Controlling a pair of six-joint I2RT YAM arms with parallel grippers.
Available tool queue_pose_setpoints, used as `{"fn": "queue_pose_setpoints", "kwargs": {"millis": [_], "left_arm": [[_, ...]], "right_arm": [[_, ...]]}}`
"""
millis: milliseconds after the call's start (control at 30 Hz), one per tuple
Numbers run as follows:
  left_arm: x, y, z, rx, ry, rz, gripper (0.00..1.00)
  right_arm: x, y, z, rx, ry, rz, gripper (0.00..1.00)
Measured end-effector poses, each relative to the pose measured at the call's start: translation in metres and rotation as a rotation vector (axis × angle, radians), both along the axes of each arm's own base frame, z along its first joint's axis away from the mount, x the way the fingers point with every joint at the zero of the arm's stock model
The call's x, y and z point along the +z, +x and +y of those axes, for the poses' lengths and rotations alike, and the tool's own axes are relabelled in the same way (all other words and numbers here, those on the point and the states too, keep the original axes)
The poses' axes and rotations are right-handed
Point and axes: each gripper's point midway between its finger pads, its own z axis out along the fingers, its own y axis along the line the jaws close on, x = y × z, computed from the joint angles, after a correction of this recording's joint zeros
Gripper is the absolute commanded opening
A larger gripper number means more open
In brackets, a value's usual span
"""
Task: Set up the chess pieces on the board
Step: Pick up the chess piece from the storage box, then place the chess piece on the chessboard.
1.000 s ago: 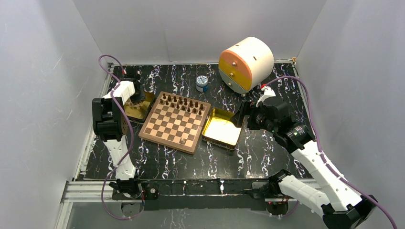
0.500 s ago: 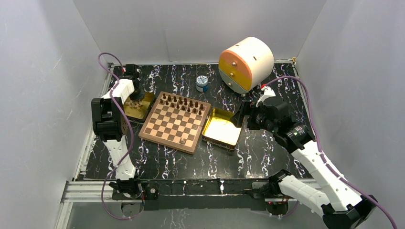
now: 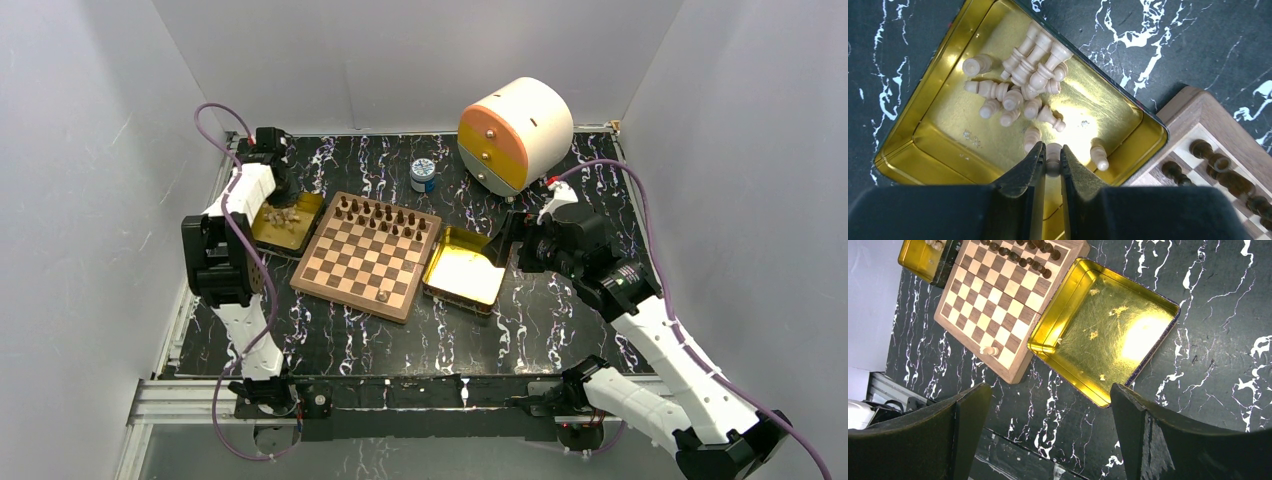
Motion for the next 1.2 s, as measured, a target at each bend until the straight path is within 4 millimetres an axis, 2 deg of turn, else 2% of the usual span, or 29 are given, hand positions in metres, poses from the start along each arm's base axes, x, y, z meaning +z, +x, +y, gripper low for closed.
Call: {"fn": "queue_pose_setpoints", "kwargs": {"millis": [267, 500, 767, 933, 1200], "left_arm": [[0.026, -0.009, -0.005, -0.014, -0.022, -0.041, 0.10], [0.046, -0.019, -0.024, -0.065, -0.074, -0.066, 0.10], [0.065, -0.043, -0.084, -0.223, -0.087, -0.053, 0.10], [0.074, -0.070, -0.132, -0.357, -0.084, -0.045, 0.10], [0.059, -0.125, -0.190, -0.509, -0.092, 0.025, 0.11]], "right_arm": [[0.001, -0.001, 0.000, 0.002, 0.004, -0.001, 0.99], [0.001, -0.001, 0.000, 0.000, 0.006, 0.000, 0.99], [0.002, -0.002, 0.000, 0.000, 0.008, -0.004, 0.99], [0.003, -0.003, -0.001, 0.000, 0.009, -0.006, 0.99], [0.003, -0.002, -0.001, -0.001, 0.009, -0.005, 0.99]]}}
